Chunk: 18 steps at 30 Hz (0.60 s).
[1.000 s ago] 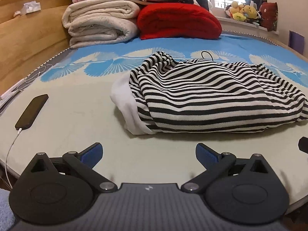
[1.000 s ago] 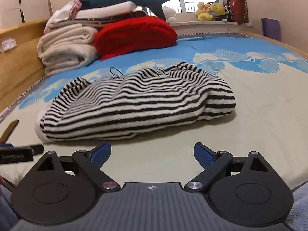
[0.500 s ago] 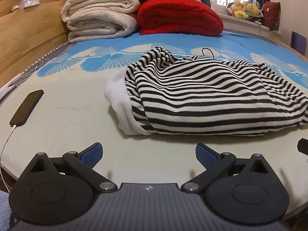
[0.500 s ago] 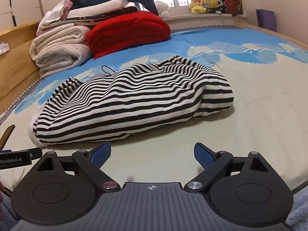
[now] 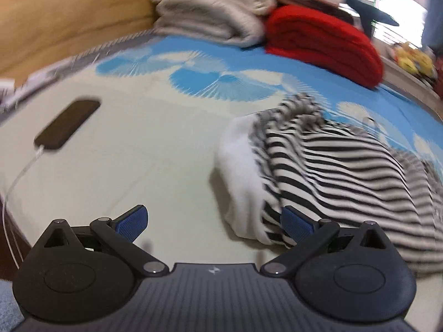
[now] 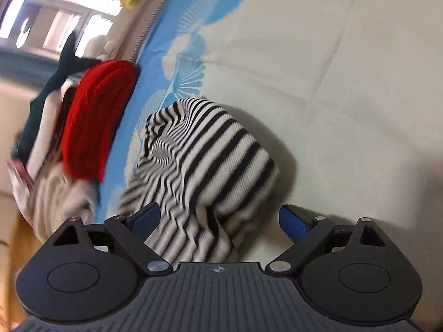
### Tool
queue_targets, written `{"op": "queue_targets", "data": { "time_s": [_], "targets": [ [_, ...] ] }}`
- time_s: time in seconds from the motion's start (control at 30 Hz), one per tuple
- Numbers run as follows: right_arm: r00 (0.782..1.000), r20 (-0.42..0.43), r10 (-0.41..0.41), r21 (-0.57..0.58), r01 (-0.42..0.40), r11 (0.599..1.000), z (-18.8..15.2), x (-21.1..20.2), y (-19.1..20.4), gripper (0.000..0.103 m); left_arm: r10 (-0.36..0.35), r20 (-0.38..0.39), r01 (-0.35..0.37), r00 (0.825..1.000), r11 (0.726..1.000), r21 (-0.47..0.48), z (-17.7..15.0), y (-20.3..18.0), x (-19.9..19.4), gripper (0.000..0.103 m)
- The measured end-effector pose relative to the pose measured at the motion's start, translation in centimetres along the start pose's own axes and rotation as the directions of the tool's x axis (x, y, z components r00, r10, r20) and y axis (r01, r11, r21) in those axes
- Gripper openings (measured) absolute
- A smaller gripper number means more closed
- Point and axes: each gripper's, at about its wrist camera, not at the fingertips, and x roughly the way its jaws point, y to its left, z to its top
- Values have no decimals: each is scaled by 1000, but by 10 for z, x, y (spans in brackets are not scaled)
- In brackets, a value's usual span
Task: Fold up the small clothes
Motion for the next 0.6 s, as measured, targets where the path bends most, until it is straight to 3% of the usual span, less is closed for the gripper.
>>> {"op": "queue_targets", "data": {
  "time_s": [0.07,0.1,0.13,0.17,0.27,0.37,0.5,0.6],
  "targets": [
    [1000,6,19,17,-19,1000,6,11,2,93,92,-48,-93,995,996,-18,3,3,13,103],
    [1000,21,14,29,-14,999,10,13,4,81,152,-73,-153,986,988,-11,5,4,21,103],
    [1000,21,14,29,-14,999,10,13,4,67,212,-98,-213,972,977,-3,6,4,29,103],
    [1000,15,-27,28,27,999,15,17,3,27,243,-112,-245,964,970,-2,6,5,34,103],
    [999,30,-39,22,39,999,19,8,6,22,237,-115,-237,965,971,15,8,0,40,103],
    [995,96,-3,25,1,1000,35,-18,11,21,229,-105,-221,968,972,86,8,-16,44,103],
    [967,216,-135,31,131,991,53,-39,-3,21,200,-133,-183,971,975,126,1,-28,50,103],
    [953,230,-199,29,198,980,52,-34,-7,22,174,-147,-155,974,979,136,-1,-34,53,103]
  ]
}}
